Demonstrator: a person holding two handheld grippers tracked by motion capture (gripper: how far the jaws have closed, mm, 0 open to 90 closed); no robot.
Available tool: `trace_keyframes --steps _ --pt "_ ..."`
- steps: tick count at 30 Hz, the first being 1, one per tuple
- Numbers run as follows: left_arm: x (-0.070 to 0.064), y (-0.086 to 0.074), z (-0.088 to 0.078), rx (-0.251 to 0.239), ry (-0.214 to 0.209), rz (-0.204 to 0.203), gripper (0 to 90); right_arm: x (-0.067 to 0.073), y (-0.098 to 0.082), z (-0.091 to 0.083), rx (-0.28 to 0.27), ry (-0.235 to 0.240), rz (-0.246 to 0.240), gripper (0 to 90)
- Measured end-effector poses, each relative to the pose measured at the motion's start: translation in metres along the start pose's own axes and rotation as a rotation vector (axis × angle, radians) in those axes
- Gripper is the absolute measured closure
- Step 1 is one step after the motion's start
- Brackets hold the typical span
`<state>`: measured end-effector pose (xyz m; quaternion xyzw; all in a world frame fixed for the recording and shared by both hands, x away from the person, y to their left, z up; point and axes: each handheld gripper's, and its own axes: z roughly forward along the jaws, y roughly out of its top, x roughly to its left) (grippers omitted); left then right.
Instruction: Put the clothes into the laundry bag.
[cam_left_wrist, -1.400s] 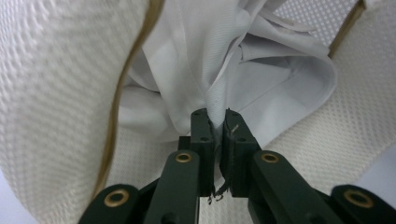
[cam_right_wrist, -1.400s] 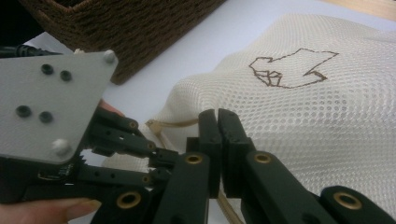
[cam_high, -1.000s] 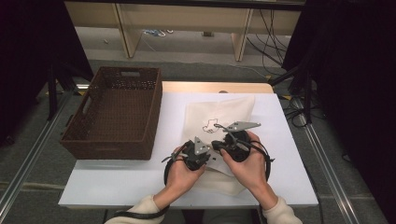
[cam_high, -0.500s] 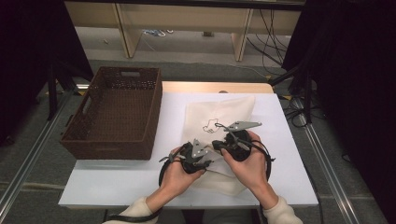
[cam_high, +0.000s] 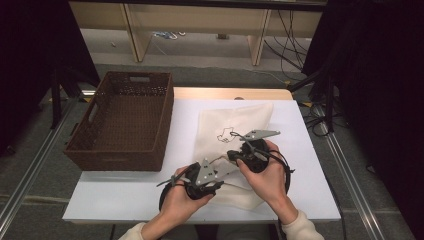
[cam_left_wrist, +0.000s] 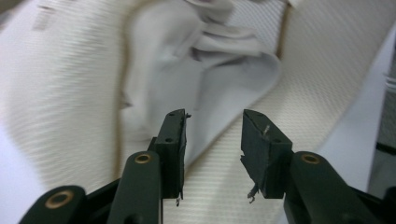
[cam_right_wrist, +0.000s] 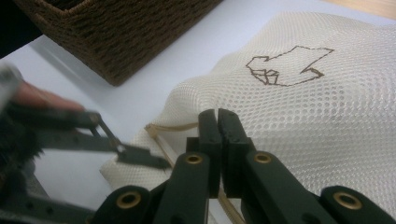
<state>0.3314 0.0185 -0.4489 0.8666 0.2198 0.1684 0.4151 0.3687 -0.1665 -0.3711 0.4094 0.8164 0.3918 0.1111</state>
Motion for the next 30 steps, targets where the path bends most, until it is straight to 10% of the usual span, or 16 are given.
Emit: trace_keyframes --steps 17,30 --pt "-0.014 0.007 0.060 0.084 -0.011 0.145 52.6 -0.001 -0.001 0.001 0.016 0.001 0.008 89.9" --pt "-0.010 0.003 0.074 0.078 -0.026 0.133 52.5 -0.001 -0.001 0.002 0.020 0.011 0.018 89.9"
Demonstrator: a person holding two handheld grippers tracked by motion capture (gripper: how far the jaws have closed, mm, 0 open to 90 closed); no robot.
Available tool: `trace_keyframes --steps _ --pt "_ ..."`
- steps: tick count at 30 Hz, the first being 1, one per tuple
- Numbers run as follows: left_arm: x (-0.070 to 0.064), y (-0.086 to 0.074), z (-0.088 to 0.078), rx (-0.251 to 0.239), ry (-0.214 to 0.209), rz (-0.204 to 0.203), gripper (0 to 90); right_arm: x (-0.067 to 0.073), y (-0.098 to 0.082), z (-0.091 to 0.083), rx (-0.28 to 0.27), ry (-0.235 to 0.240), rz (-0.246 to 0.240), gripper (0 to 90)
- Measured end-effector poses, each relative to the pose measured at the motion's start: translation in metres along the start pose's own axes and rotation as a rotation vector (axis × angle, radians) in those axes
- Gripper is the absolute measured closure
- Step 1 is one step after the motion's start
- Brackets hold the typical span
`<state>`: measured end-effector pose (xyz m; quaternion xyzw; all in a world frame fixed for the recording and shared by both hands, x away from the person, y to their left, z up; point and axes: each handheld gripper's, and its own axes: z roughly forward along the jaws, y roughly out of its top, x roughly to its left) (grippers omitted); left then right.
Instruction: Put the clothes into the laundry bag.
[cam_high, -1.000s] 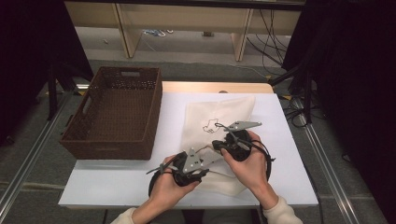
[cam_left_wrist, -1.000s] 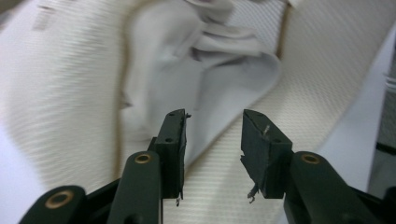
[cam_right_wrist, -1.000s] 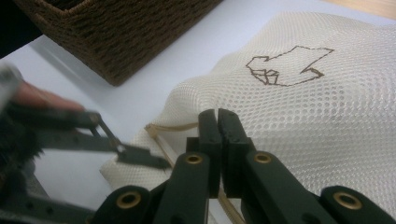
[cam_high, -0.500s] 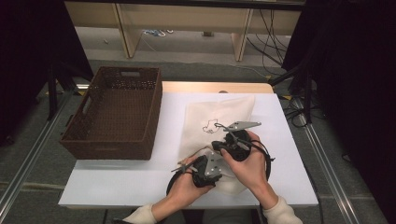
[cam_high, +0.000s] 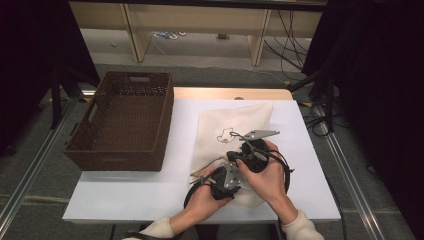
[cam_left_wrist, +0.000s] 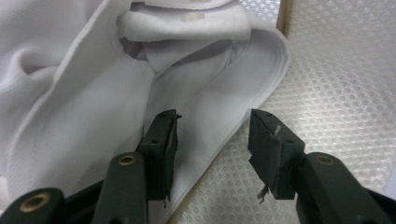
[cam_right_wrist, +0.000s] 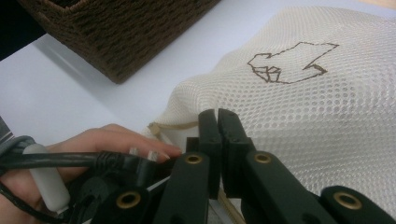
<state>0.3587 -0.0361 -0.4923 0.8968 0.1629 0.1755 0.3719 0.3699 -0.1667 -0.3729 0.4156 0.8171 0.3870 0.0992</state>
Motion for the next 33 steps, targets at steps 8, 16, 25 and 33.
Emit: trace_keyframes --steps 8,16,25,33 --pt "0.005 -0.004 0.002 -0.020 -0.022 -0.059 63.9 -0.001 0.000 0.001 0.004 -0.001 0.005 90.0" --pt "0.008 -0.003 0.002 -0.014 -0.024 -0.084 77.9 0.000 -0.001 0.002 -0.018 -0.007 0.014 90.0" --pt "0.009 -0.003 0.000 -0.026 -0.001 -0.110 85.9 -0.001 0.000 -0.001 0.006 -0.008 0.019 90.0" --pt "0.011 -0.004 -0.002 -0.062 0.054 -0.156 86.9 -0.003 0.000 -0.002 -0.010 -0.019 0.015 90.0"
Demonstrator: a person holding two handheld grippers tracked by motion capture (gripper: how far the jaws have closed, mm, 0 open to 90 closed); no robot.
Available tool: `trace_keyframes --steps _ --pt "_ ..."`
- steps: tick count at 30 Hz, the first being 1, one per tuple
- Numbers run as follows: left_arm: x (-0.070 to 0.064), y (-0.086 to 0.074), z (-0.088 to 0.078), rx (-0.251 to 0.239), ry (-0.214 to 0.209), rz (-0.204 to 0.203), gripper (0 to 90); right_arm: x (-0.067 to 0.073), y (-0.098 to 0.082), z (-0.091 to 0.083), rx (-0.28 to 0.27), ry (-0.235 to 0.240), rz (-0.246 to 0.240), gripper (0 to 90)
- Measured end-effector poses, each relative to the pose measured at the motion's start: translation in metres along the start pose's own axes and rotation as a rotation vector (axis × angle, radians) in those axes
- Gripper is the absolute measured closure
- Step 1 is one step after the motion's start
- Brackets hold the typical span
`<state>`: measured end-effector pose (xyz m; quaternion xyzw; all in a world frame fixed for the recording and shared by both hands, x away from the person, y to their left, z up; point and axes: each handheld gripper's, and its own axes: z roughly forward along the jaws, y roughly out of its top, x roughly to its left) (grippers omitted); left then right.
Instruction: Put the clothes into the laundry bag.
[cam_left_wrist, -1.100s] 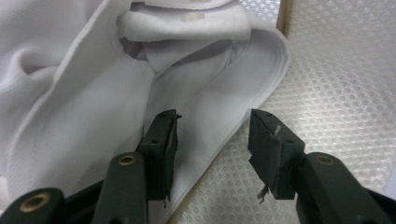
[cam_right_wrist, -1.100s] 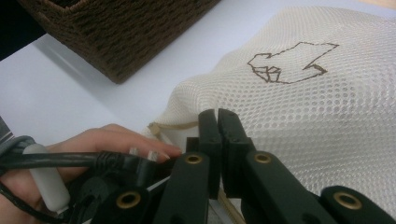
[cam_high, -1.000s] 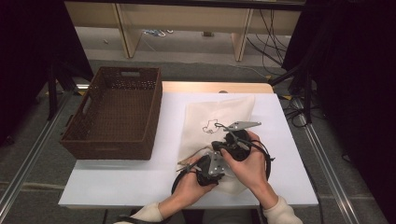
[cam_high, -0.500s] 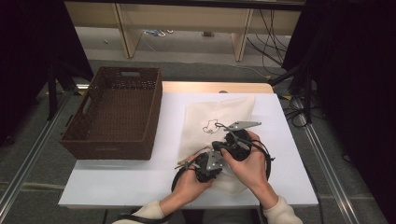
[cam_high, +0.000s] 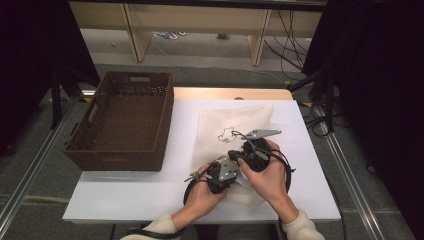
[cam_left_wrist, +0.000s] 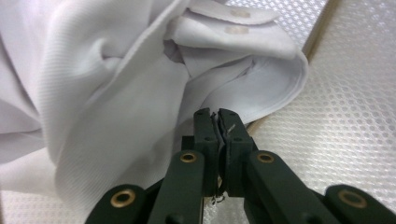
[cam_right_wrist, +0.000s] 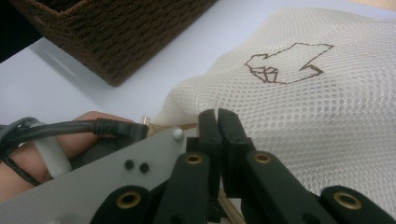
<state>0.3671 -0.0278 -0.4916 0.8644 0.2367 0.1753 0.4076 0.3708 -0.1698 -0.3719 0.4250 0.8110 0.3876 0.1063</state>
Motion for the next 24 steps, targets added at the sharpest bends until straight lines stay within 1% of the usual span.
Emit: trace_keyframes --steps 1,2,3,4,5,6,8,9,10,11,12,13,14,15,16,17,19,20,21,22,23,24 --pt "-0.0002 -0.0001 0.0000 -0.004 -0.001 -0.006 86.9 -0.0001 0.0002 -0.0003 0.010 0.005 0.010 90.0" --pt "-0.0008 -0.0003 0.0010 -0.007 -0.030 -0.020 86.9 0.0003 0.0001 -0.0004 0.010 0.006 0.016 90.0" --pt "0.0005 0.0001 0.0001 -0.003 -0.006 -0.007 86.9 -0.0001 0.0001 -0.0003 0.006 0.002 0.009 90.0" --pt "-0.0008 0.0003 0.0005 -0.014 -0.013 -0.041 86.9 -0.0004 0.0000 -0.0002 0.005 0.001 0.006 90.0" --pt "-0.0006 0.0004 0.0006 -0.016 -0.007 -0.044 86.9 -0.0004 0.0000 -0.0002 0.005 0.001 0.007 90.0" --pt "-0.0015 0.0000 0.0024 -0.038 0.020 -0.060 86.9 -0.0004 0.0000 -0.0003 0.004 0.000 0.007 90.0" --pt "-0.0002 -0.0004 0.0039 -0.053 0.048 -0.068 86.7 -0.0004 0.0001 -0.0005 0.003 -0.001 0.009 90.0" --pt "0.0010 -0.0001 0.0037 -0.042 0.044 -0.068 86.6 -0.0003 0.0001 -0.0005 0.001 -0.001 0.014 90.0" --pt "0.0030 -0.0005 0.0054 -0.045 0.080 -0.048 86.3 -0.0004 0.0001 -0.0006 0.003 -0.003 0.014 90.0" --pt "0.0037 -0.0010 0.0074 -0.055 0.095 -0.050 86.0 -0.0006 0.0000 -0.0004 0.005 -0.004 0.017 90.0" --pt "0.0046 -0.0010 0.0069 -0.035 0.093 -0.038 85.7 -0.0032 0.0002 0.0006 -0.007 -0.003 -0.016 90.0" --pt "0.0045 -0.0015 0.0072 -0.020 0.092 -0.025 85.3 -0.0031 0.0001 0.0008 -0.004 -0.002 -0.010 90.0" --pt "0.0062 -0.0008 0.0062 0.020 0.065 0.004 84.9 -0.0031 0.0000 0.0008 -0.003 0.000 -0.009 90.0" --pt "0.0067 -0.0005 0.0054 0.029 0.078 0.014 84.3 -0.0032 0.0001 0.0009 -0.003 -0.001 -0.009 90.0" --pt "0.0056 -0.0010 0.0075 0.017 0.052 0.003 83.2 -0.0023 0.0000 0.0007 0.003 -0.004 0.006 90.0" --pt "0.0065 -0.0006 0.0066 0.022 0.069 0.016 82.1 -0.0013 -0.0001 0.0003 0.008 -0.002 0.021 90.0" --pt "0.0064 -0.0004 0.0063 0.030 0.057 0.025 79.6 -0.0012 -0.0001 0.0003 0.010 -0.002 0.022 90.0" --pt "0.0047 -0.0006 0.0059 0.026 0.076 0.036 78.0 -0.0012 -0.0001 0.0003 0.009 -0.002 0.020 90.0" --pt "0.0014 -0.0012 0.0060 0.019 0.051 0.004 75.9 -0.0013 -0.0002 0.0001 0.010 0.000 0.018 90.0" --pt "0.0002 -0.0009 0.0071 -0.014 0.031 -0.006 74.9 -0.0015 -0.0002 0.0002 0.009 0.000 0.018 90.0" --pt "0.0006 -0.0010 0.0044 0.004 0.043 0.027 73.6 -0.0022 0.0000 0.0003 0.007 0.001 0.007 90.0" --pt "-0.0020 -0.0016 0.0044 -0.027 0.042 0.001 72.4 -0.0034 0.0002 0.0004 0.002 0.000 -0.011 90.0"
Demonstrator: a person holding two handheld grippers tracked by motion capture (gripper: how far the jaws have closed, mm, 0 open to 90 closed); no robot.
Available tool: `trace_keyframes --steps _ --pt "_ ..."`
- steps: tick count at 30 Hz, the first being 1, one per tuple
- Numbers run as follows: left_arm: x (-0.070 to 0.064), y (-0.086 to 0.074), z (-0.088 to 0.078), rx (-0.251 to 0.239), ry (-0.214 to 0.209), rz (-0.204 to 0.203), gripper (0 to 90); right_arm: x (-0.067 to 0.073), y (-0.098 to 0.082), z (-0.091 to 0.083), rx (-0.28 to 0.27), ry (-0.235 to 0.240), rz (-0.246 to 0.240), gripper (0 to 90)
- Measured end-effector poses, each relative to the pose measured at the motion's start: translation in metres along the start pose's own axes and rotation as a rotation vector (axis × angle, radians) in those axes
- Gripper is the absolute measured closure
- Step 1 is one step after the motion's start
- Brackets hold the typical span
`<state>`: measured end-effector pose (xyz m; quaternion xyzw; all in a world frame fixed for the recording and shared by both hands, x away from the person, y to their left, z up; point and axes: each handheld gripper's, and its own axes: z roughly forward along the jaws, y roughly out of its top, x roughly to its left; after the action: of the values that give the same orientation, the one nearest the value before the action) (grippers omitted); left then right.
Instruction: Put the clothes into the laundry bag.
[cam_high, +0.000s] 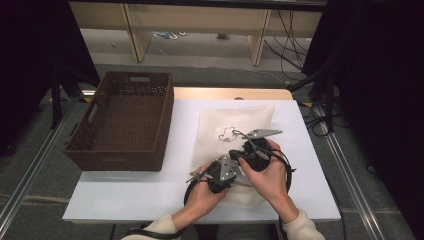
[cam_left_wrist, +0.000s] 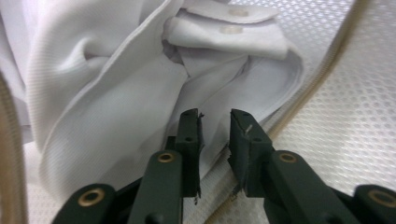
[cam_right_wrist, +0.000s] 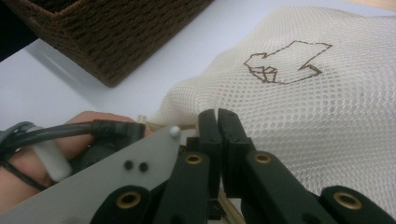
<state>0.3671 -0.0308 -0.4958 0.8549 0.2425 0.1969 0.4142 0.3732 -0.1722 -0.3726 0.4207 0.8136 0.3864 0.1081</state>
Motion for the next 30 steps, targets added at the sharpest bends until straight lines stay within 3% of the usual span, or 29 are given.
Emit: trace_keyframes --steps 1,2,3,5,6,7,8,9,10,11,12,14,15,18,19,20,21,22,23,24,25,26,27,28,30 --pt "0.000 0.000 -0.001 -0.006 -0.011 0.004 71.2 0.000 0.000 0.000 -0.001 -0.001 -0.001 90.0" --pt "0.003 0.001 -0.007 0.049 -0.022 0.056 70.2 0.000 0.000 0.000 -0.005 0.001 0.002 90.0" --pt "-0.003 0.000 -0.007 -0.009 -0.008 -0.009 69.5 -0.001 0.000 0.000 -0.005 -0.002 -0.006 90.0" --pt "0.000 0.001 -0.015 0.030 -0.034 0.044 68.2 -0.001 0.000 -0.001 -0.005 -0.005 -0.003 90.0" --pt "-0.004 0.001 -0.016 -0.015 -0.031 -0.006 67.4 -0.001 0.000 -0.001 -0.002 -0.004 -0.001 90.0" --pt "-0.004 0.001 -0.021 -0.007 -0.037 0.007 66.5 -0.001 0.000 -0.001 -0.001 -0.005 0.000 90.0" --pt "-0.003 0.002 -0.027 0.012 -0.046 0.048 65.5 0.000 0.000 -0.001 0.001 -0.006 0.010 90.0" --pt "-0.008 0.001 -0.033 0.015 -0.041 -0.015 64.8 0.000 0.000 -0.001 0.006 -0.006 0.016 90.0" --pt "-0.004 0.003 -0.041 0.002 -0.062 0.032 64.1 0.000 0.000 -0.001 0.007 -0.007 0.013 90.0" --pt "-0.002 0.003 -0.049 -0.003 -0.061 0.031 63.3 0.000 -0.001 -0.001 0.005 -0.007 0.024 89.9" --pt "0.000 0.002 -0.055 -0.010 -0.044 0.038 62.6 -0.002 0.000 -0.001 0.009 -0.002 -0.002 89.9" --pt "0.006 -0.002 -0.071 -0.037 -0.024 0.006 61.3 -0.003 0.000 -0.002 0.029 -0.009 -0.007 89.9" --pt "0.009 -0.004 -0.076 -0.034 -0.016 -0.011 59.6 -0.001 -0.001 -0.002 0.026 -0.016 0.029 89.9" --pt "0.021 -0.014 -0.095 -0.028 0.020 -0.041 54.0 -0.004 -0.002 0.000 0.040 -0.013 0.024 89.8" --pt "0.024 -0.017 -0.099 -0.018 0.018 -0.067 52.4 -0.006 -0.001 0.001 0.054 -0.006 -0.014 89.8" --pt "0.028 -0.021 -0.103 -0.010 0.032 -0.077 50.9 -0.005 -0.002 0.001 0.056 -0.030 -0.005 89.8" --pt "0.029 -0.024 -0.106 -0.008 0.045 -0.089 49.3 -0.006 -0.002 0.003 0.070 -0.021 -0.008 89.7" --pt "0.034 -0.027 -0.108 -0.006 0.070 -0.075 47.2 -0.004 -0.003 0.004 0.073 -0.035 0.012 89.7" --pt "0.038 -0.035 -0.110 0.003 0.078 -0.125 44.8 -0.004 -0.004 0.004 0.096 -0.025 0.036 89.7" --pt "0.038 -0.035 -0.110 0.003 0.078 -0.125 41.5 -0.004 -0.004 0.004 0.096 -0.025 0.036 89.7" --pt "0.041 -0.038 -0.112 0.035 0.079 -0.127 41.5 -0.006 -0.005 0.007 0.127 -0.029 0.030 89.6" --pt "0.041 -0.041 -0.107 0.009 0.083 -0.158 40.5 -0.007 -0.006 0.008 0.139 -0.026 0.042 89.6" --pt "0.044 -0.044 -0.107 0.041 0.066 -0.167 39.5 -0.008 -0.006 0.009 0.146 -0.032 0.037 89.5" --pt "0.044 -0.048 -0.104 0.042 0.053 -0.218 38.6 -0.009 -0.006 0.009 0.161 -0.032 0.036 89.5" --pt "0.048 -0.053 -0.098 0.055 0.057 -0.251 38.4 -0.013 -0.008 0.012 0.176 -0.041 0.027 89.3"
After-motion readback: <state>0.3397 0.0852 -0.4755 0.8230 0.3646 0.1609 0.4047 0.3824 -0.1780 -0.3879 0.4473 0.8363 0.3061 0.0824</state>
